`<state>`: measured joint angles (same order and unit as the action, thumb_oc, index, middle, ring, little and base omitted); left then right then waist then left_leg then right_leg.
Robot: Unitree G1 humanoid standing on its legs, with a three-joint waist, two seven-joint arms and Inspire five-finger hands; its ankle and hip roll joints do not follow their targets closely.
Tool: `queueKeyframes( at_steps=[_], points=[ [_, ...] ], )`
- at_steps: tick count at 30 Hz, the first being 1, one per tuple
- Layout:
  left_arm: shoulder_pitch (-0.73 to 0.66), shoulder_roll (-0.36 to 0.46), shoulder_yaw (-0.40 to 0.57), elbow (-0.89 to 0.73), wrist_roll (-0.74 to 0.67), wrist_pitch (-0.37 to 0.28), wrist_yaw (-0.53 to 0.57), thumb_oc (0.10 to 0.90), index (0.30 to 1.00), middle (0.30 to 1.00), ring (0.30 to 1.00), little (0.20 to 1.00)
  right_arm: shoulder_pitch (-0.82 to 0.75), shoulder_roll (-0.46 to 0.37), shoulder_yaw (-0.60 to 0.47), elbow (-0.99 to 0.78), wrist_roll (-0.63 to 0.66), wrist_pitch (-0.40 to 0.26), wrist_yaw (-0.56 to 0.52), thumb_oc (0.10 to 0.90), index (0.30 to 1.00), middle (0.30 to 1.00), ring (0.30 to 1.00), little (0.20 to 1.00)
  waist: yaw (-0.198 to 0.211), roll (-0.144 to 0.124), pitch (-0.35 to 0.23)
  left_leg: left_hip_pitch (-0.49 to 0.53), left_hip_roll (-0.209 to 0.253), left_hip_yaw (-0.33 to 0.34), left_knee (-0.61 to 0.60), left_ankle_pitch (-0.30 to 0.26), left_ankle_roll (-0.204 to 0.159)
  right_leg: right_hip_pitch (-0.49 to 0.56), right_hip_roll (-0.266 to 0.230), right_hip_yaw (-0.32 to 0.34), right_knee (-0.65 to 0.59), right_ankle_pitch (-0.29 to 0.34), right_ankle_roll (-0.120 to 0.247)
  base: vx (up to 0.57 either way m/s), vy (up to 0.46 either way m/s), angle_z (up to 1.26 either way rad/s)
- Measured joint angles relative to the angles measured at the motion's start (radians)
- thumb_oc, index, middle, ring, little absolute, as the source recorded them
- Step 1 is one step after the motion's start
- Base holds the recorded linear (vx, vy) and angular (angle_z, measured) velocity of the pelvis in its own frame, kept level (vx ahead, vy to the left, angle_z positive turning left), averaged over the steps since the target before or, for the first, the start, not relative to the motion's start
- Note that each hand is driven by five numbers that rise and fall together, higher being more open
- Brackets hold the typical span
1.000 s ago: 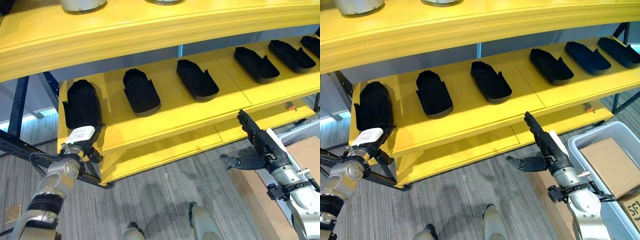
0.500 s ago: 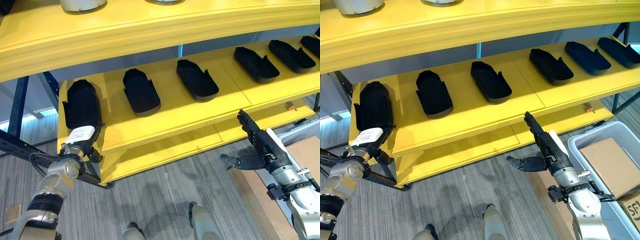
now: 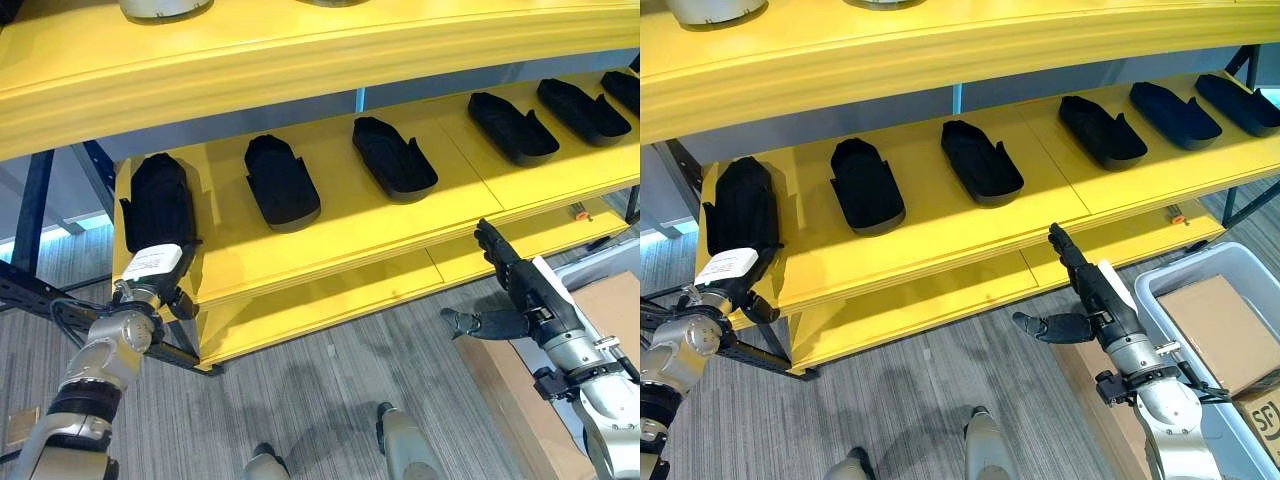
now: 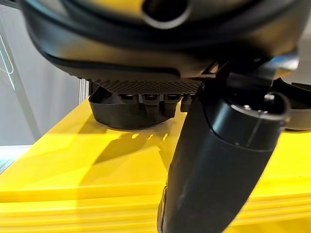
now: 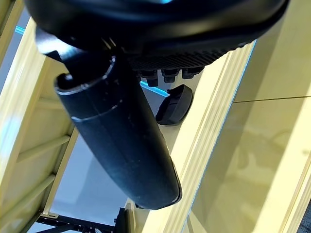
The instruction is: Move parts from the plastic box to the shelf.
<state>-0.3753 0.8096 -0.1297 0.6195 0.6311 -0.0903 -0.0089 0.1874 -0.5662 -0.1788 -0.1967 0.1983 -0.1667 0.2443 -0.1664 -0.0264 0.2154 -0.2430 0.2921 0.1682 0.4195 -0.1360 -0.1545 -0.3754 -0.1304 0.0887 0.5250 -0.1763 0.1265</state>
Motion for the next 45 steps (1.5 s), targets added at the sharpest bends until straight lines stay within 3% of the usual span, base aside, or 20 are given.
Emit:
queueKeyframes(
  at_steps=[10, 21, 27, 31, 33, 35, 37, 38, 42, 45],
  points=[
    [0.0, 0.0, -0.001, -0.009, -0.021, 0.0, 0.001, 0.9, 1.0, 1.0, 1.0, 1.0, 0.0, 0.0, 0.0, 0.0, 0.0, 0.0, 0.0, 0.9, 1.0, 1.0, 1.0, 1.0, -0.001, -0.001, 0.001, 0.0, 0.0, 0.0, 0.0, 0.0, 0.0, 0.0, 0.0, 0.0, 0.0, 0.0, 0.0, 0.0, 0.0, 0.0],
    [0.08, -0.006, 0.03, -0.285, -0.043, -0.021, 0.0, 0.9, 1.0, 1.0, 1.0, 1.0, -0.002, 0.003, 0.0, 0.004, 0.0, -0.001, 0.007, 0.9, 1.0, 1.0, 1.0, 1.0, 0.006, -0.01, 0.007, 0.002, -0.001, -0.001, 0.001, 0.0, 0.0, 0.001, 0.0, 0.0, 0.005, 0.0, 0.0, 0.0, 0.0, 0.0],
    [0.278, -0.096, 0.182, -0.51, -0.136, -0.025, -0.033, 0.9, 1.0, 1.0, 1.0, 1.0, 0.0, 0.012, -0.006, 0.006, 0.0, 0.001, 0.009, 0.9, 1.0, 1.0, 1.0, 1.0, 0.008, -0.006, 0.008, 0.004, -0.001, -0.002, 0.001, -0.001, 0.002, 0.002, 0.001, 0.001, 0.007, -0.001, -0.001, 0.0, 0.0, 0.0],
    [0.401, -0.13, 0.204, -0.604, -0.221, -0.026, -0.1, 0.9, 1.0, 1.0, 1.0, 1.0, -0.004, 0.022, -0.014, 0.006, 0.0, 0.002, 0.013, 0.9, 1.0, 1.0, 1.0, 1.0, 0.028, -0.001, 0.008, 0.004, 0.0, -0.005, 0.002, -0.002, 0.005, 0.003, 0.001, 0.0, 0.011, -0.001, -0.002, 0.0, 0.0, 0.0],
    [0.511, -0.16, 0.245, -0.724, -0.275, -0.028, -0.138, 0.9, 1.0, 1.0, 1.0, 1.0, -0.002, 0.032, -0.02, 0.006, 0.001, 0.003, 0.013, 0.9, 1.0, 1.0, 1.0, 1.0, 0.034, 0.001, 0.008, 0.008, 0.0, -0.005, 0.001, -0.002, 0.005, 0.006, 0.0, 0.0, 0.011, -0.004, -0.006, 0.0, -0.015, 0.01],
    [0.535, -0.204, 0.258, -0.736, -0.338, -0.039, -0.149, 0.9, 1.0, 1.0, 1.0, 1.0, -0.005, 0.039, -0.021, 0.006, 0.001, 0.003, 0.015, 0.9, 1.0, 1.0, 1.0, 1.0, 0.049, 0.006, 0.007, 0.02, 0.001, -0.008, -0.005, -0.002, 0.005, 0.02, -0.001, -0.003, 0.01, -0.006, -0.008, 0.01, -0.052, 0.08],
    [0.607, -0.255, 0.265, -0.754, -0.5, -0.044, -0.154, 0.9, 1.0, 1.0, 1.0, 1.0, -0.006, 0.04, -0.016, 0.006, 0.001, 0.0, 0.014, 0.9, 1.0, 1.0, 1.0, 1.0, 0.062, 0.021, 0.002, 0.024, 0.005, -0.017, -0.014, 0.003, 0.006, 0.037, -0.005, -0.018, 0.003, -0.008, -0.012, 0.02, -0.082, 0.12],
    [0.671, -0.335, 0.285, -0.763, -0.651, -0.06, -0.152, 0.9, 1.0, 1.0, 1.0, 1.0, -0.002, 0.042, 0.008, 0.006, 0.001, -0.002, 0.006, 0.9, 1.0, 1.0, 1.0, 1.0, 0.057, 0.024, 0.0, 0.07, -0.002, -0.009, -0.056, 0.016, 0.001, 0.07, -0.013, -0.024, -0.018, -0.006, -0.011, 0.01, -0.041, 0.08],
    [0.741, -0.386, 0.229, -0.745, -0.911, -0.061, -0.156, 0.9, 1.0, 1.0, 1.0, 1.0, -0.004, 0.04, 0.035, 0.006, 0.001, -0.024, 0.006, 0.9, 1.0, 1.0, 1.0, 1.0, 0.072, 0.059, -0.026, 0.112, -0.006, -0.031, -0.131, 0.052, 0.003, 0.108, -0.013, -0.059, -0.036, -0.007, -0.012, 0.01, -0.068, 0.21],
    [0.755, -0.454, 0.177, -0.736, -1.077, -0.061, -0.153, 0.9, 1.0, 1.0, 1.0, 1.0, 0.009, 0.038, 0.077, 0.007, 0.001, -0.026, -0.002, 0.9, 1.0, 1.0, 1.0, 1.0, 0.066, 0.067, -0.05, 0.168, -0.01, -0.038, -0.206, 0.091, 0.004, 0.144, -0.008, -0.077, -0.05, -0.009, -0.018, -0.01, -0.125, 0.13]
  ],
)
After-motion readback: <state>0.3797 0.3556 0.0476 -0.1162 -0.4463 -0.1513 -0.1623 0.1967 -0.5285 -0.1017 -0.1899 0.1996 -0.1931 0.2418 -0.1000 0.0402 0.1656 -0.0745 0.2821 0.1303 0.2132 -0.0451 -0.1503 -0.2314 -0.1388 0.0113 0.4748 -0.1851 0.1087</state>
